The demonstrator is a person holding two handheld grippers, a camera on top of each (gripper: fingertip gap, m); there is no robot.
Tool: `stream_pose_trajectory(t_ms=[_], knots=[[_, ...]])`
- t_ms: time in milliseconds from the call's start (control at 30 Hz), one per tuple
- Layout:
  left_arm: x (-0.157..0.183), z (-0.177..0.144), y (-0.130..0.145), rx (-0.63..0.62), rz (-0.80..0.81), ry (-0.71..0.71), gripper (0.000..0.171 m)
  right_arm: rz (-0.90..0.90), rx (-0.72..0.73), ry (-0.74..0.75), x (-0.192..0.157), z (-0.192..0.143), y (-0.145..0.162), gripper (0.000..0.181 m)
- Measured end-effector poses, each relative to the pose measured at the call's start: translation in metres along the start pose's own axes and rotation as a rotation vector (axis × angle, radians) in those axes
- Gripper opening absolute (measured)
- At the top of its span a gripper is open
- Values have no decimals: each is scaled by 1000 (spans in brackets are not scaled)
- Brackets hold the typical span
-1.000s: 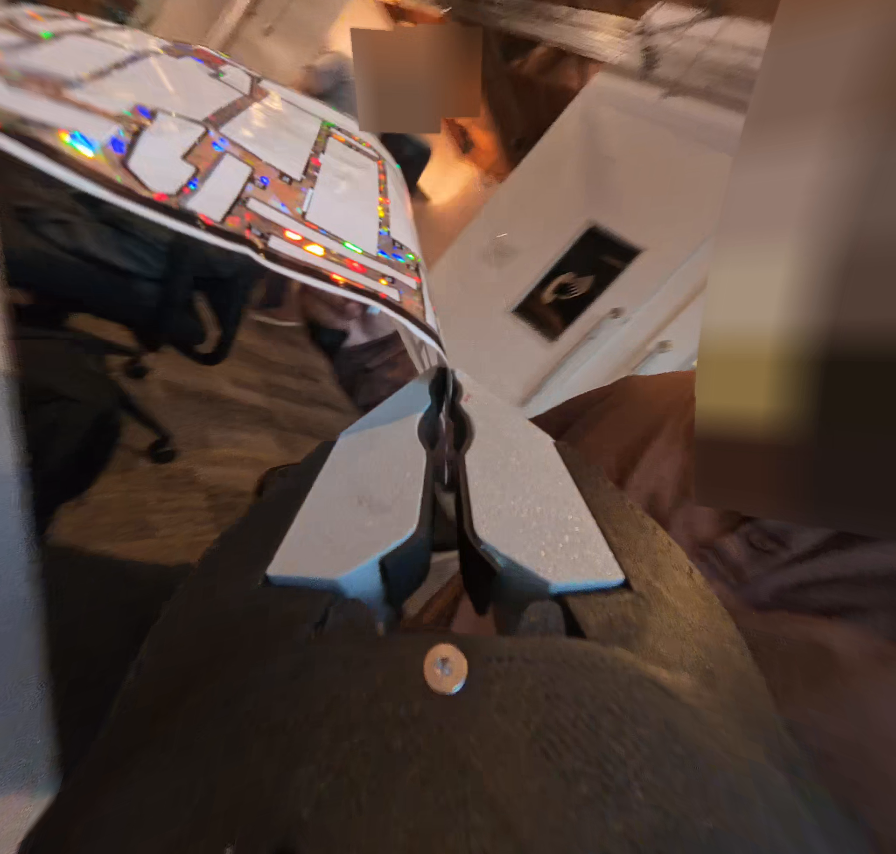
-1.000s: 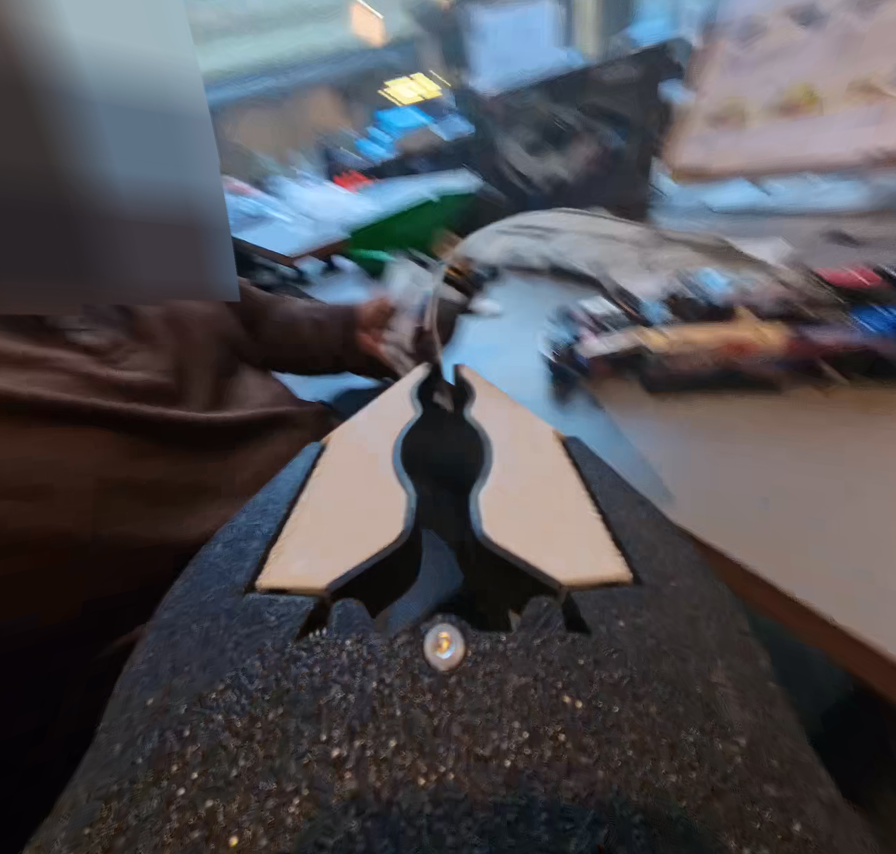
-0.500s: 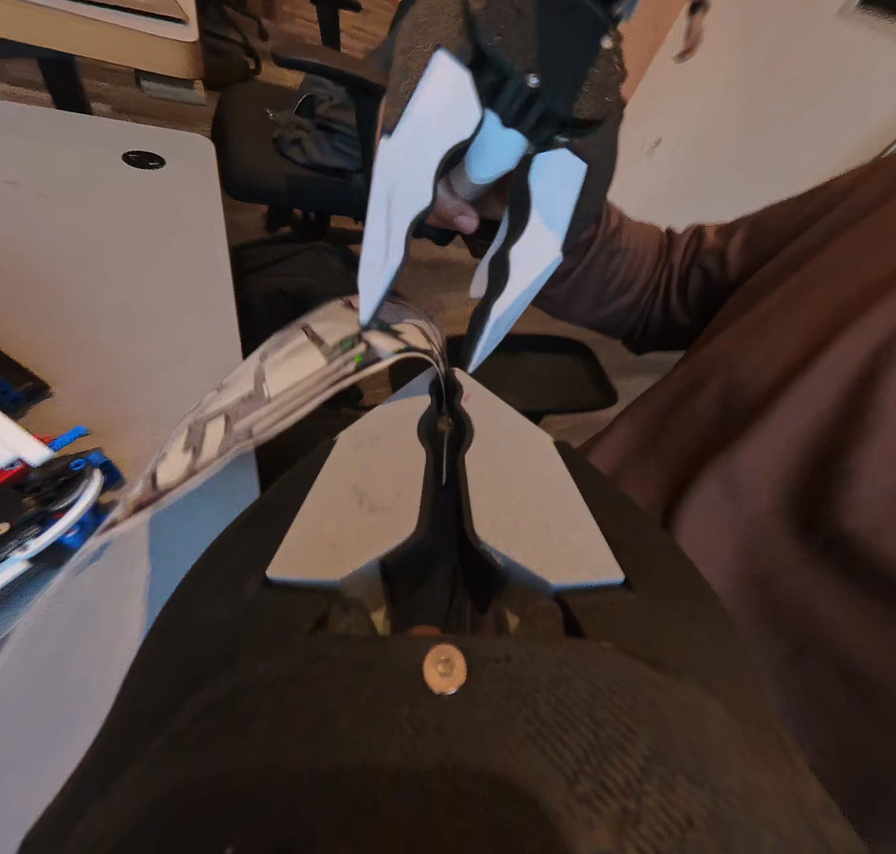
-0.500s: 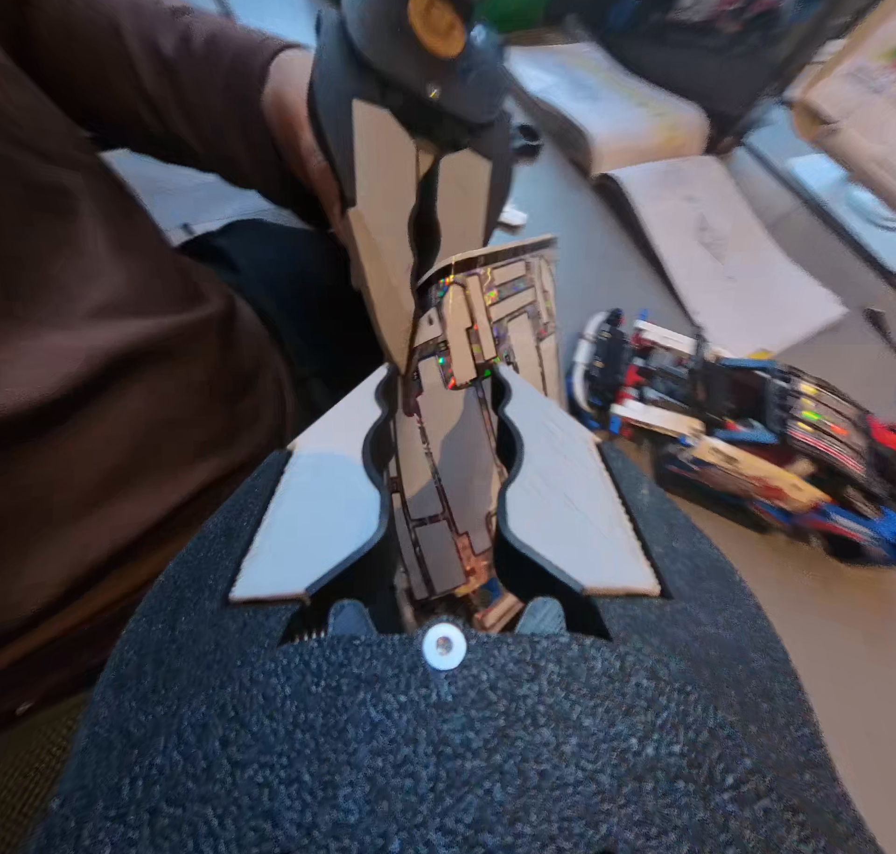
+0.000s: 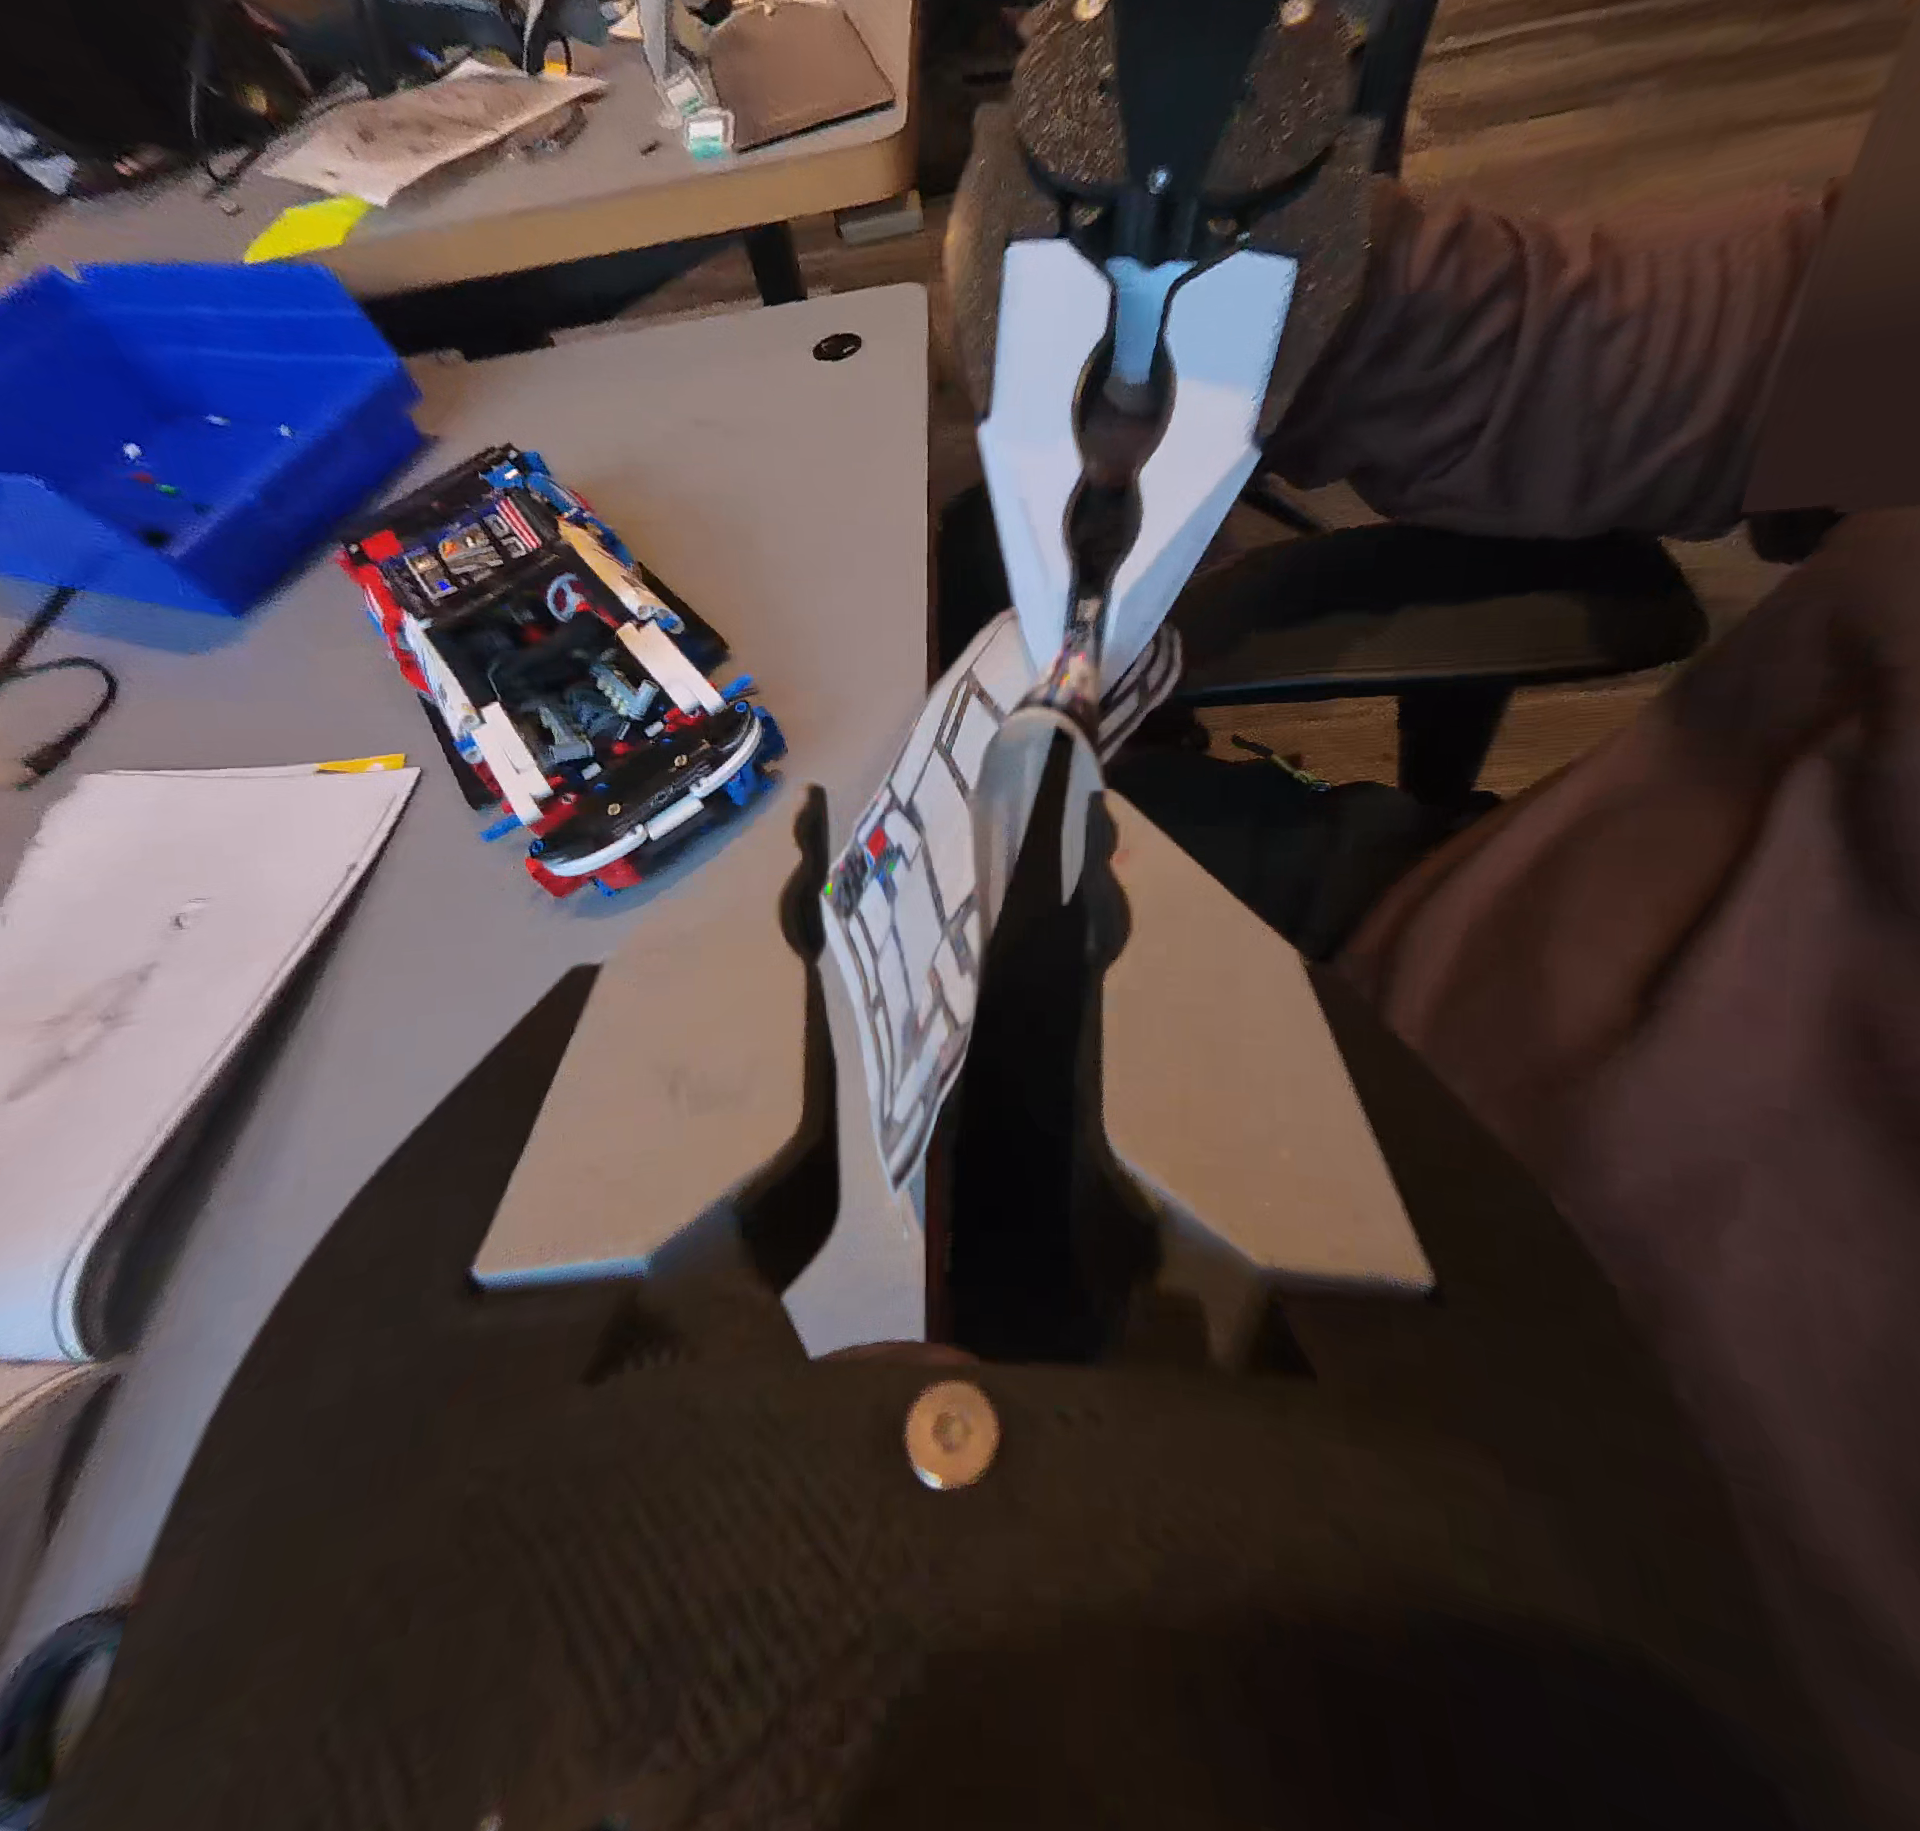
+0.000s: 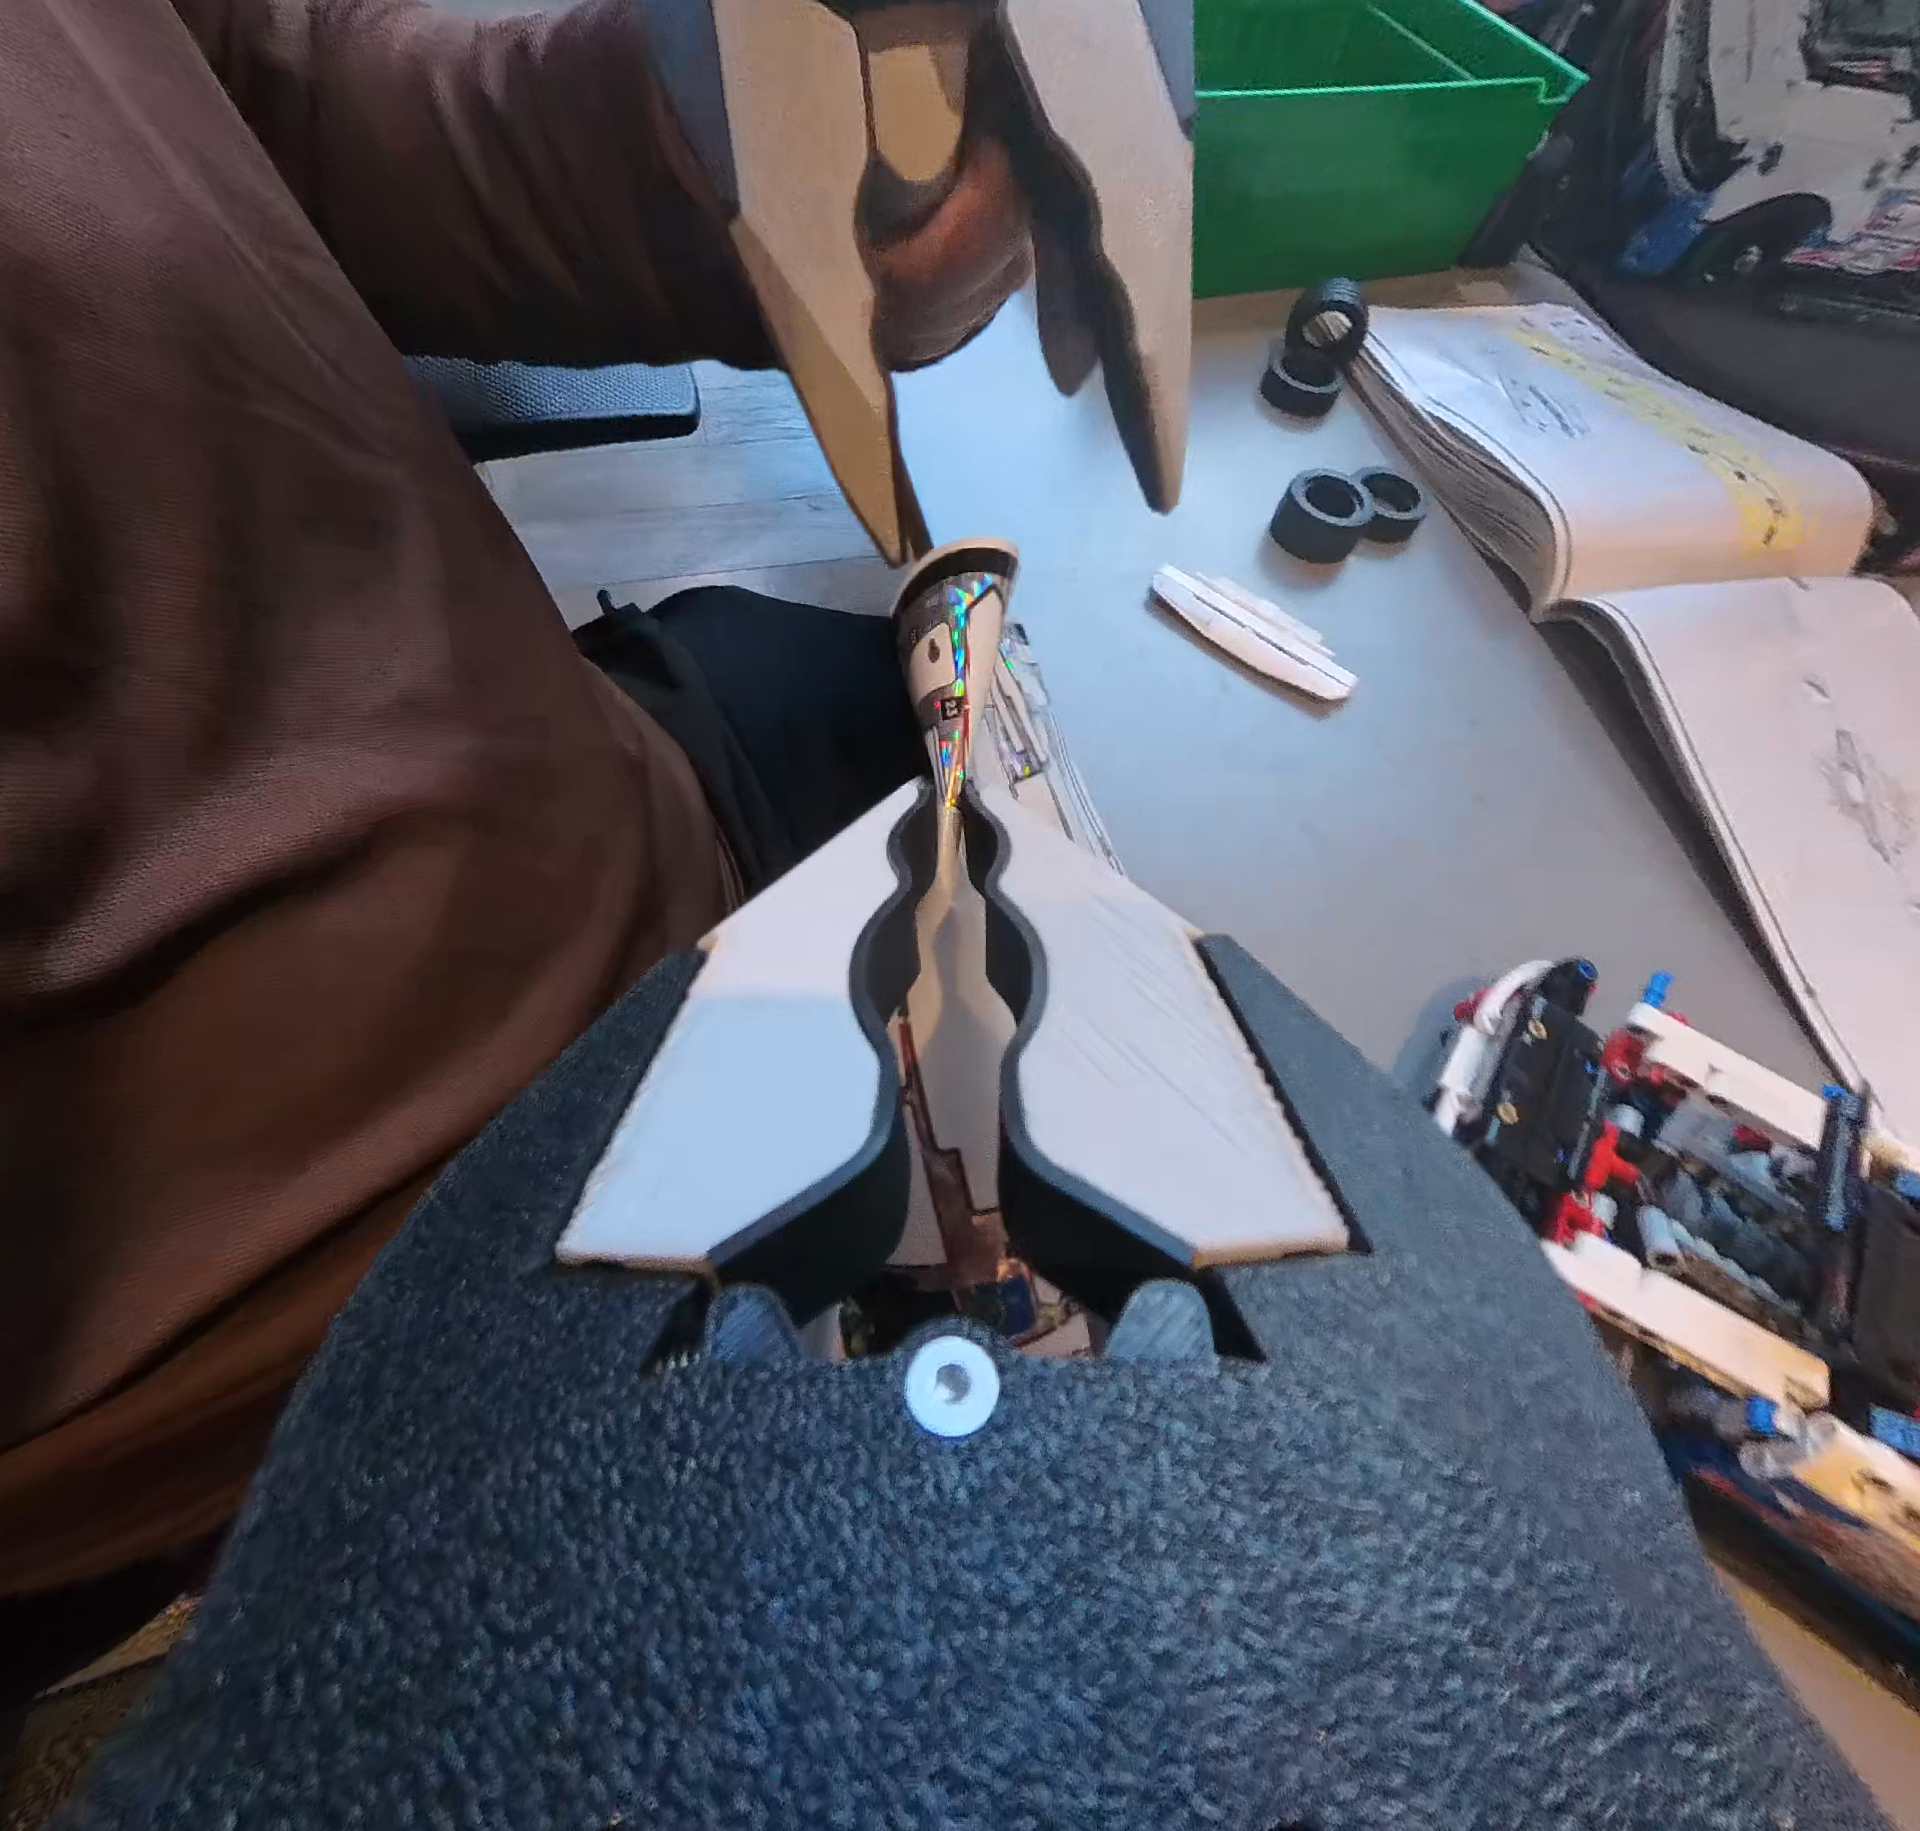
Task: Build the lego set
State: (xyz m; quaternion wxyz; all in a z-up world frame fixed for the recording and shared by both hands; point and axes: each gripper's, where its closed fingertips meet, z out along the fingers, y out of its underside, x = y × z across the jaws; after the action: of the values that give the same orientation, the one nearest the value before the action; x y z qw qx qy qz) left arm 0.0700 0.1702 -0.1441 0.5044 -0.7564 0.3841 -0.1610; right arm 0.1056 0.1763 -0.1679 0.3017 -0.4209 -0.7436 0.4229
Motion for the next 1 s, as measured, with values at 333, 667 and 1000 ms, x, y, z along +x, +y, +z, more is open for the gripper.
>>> stream_pose_trajectory(t_ms=[333,667,1000], knots=[[16,13,17,3,36,80,5,-37,33,-66,2,27,-9,4],[15,16,31,4,-27,102,0,-44,120,-125,6,32,-21,14],[17,16,32,48,-100,110,0,-33,140,-179,-1,39,-16,4]])
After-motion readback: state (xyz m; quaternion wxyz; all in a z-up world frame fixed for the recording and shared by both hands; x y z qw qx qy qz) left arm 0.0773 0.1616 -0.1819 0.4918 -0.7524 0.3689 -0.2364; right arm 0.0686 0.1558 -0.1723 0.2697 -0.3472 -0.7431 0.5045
